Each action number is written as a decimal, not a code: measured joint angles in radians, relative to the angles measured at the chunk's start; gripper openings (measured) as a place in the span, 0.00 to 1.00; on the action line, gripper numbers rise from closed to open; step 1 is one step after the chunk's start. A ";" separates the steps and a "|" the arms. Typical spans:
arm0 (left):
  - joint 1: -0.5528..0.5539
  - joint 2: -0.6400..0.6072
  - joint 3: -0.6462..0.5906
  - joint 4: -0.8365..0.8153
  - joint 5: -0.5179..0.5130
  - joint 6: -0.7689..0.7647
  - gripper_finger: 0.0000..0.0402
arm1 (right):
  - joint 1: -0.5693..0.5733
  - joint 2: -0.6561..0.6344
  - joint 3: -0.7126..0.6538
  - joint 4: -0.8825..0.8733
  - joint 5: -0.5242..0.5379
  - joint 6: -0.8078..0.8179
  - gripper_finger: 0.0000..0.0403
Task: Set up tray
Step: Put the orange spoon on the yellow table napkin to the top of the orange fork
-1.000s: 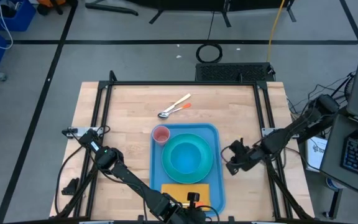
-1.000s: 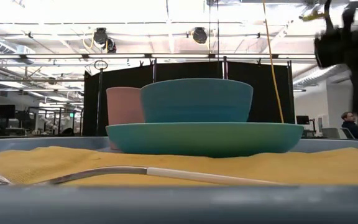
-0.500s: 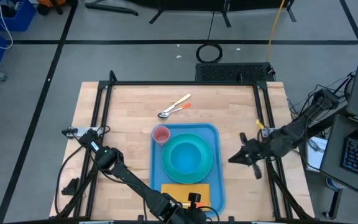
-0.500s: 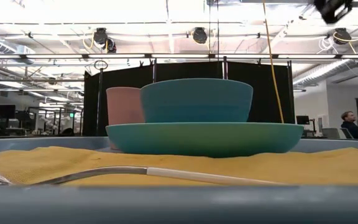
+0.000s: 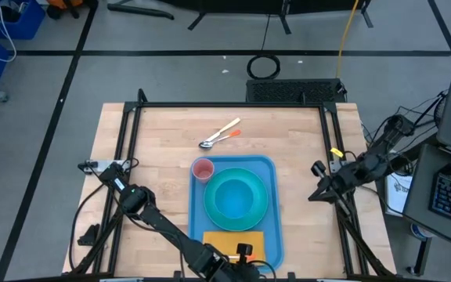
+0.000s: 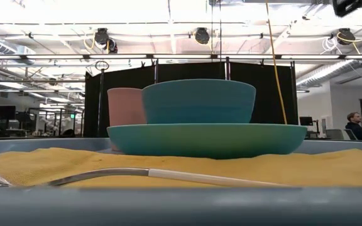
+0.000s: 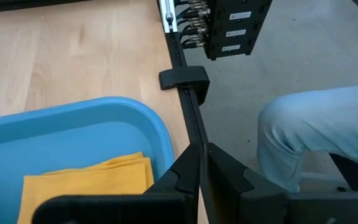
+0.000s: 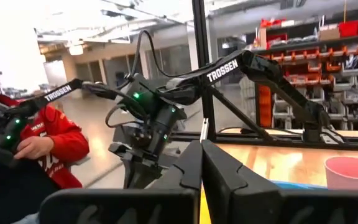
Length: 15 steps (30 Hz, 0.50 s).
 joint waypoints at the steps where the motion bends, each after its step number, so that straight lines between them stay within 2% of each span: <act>1: 0.001 0.000 0.000 0.004 0.000 0.000 0.08 | 0.000 -0.031 -0.033 0.016 0.000 -0.004 0.00; 6: 0.004 0.000 0.000 0.016 0.000 -0.001 0.08 | -0.001 -0.181 -0.182 0.091 0.027 -0.003 0.00; 12: 0.007 0.000 0.000 0.013 0.000 0.012 0.08 | -0.001 -0.275 -0.330 0.232 0.296 -0.022 0.00; 15: 0.010 0.000 0.000 0.012 -0.007 0.039 0.08 | -0.001 -0.275 -0.330 0.118 0.364 -0.020 0.00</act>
